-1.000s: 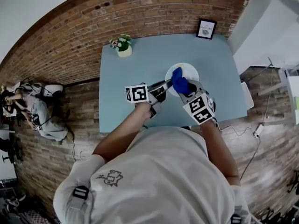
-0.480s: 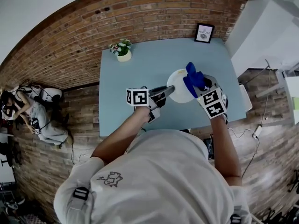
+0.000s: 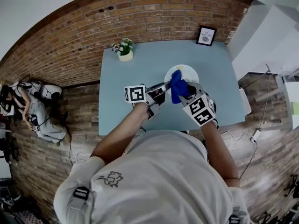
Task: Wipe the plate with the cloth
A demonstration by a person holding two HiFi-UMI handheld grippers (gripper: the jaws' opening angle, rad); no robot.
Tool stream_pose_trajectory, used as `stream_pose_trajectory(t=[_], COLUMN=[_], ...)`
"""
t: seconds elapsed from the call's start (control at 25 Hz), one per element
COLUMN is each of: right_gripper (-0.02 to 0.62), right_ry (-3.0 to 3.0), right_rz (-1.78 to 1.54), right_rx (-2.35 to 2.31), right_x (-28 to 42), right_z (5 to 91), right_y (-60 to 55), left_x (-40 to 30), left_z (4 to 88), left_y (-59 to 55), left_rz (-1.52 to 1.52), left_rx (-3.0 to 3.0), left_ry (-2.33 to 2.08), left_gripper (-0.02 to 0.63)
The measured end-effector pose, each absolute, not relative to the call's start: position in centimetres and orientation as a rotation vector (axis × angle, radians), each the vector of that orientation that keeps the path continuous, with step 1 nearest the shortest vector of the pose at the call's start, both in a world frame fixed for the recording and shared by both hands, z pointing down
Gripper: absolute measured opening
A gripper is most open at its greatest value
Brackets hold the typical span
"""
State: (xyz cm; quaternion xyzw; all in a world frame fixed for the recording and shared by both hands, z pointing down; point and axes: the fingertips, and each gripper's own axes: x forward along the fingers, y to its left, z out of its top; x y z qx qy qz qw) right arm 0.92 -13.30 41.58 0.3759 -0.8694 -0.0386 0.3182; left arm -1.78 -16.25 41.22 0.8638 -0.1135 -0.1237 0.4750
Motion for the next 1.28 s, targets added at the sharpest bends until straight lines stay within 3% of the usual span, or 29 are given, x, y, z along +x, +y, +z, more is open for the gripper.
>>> stream_pose_trajectory(t=[0.48, 0.96, 1.28], right_gripper=[0.130, 0.129, 0.127], right_ry=[-2.141, -2.253, -2.197], right_rz=[-0.044, -0.212, -0.076], right_rx=[1.156, 1.024, 0.987], right_x=[8.1, 0.8, 3.7], right_z=[41.3, 38.6, 43.0], right_y=[-15.3, -13.9, -12.7], left_x=[-1.6, -0.4, -3.4], left_z=[42.2, 39.6, 39.5], left_y=[-14.6, -15.2, -17.2], left_rz=[-0.194, -0.325, -0.325], left_rx=[2.181, 2.087, 2.151], left_ry=[-0.275, -0.197, -0.317], left_gripper=[0.043, 0.041, 0.049])
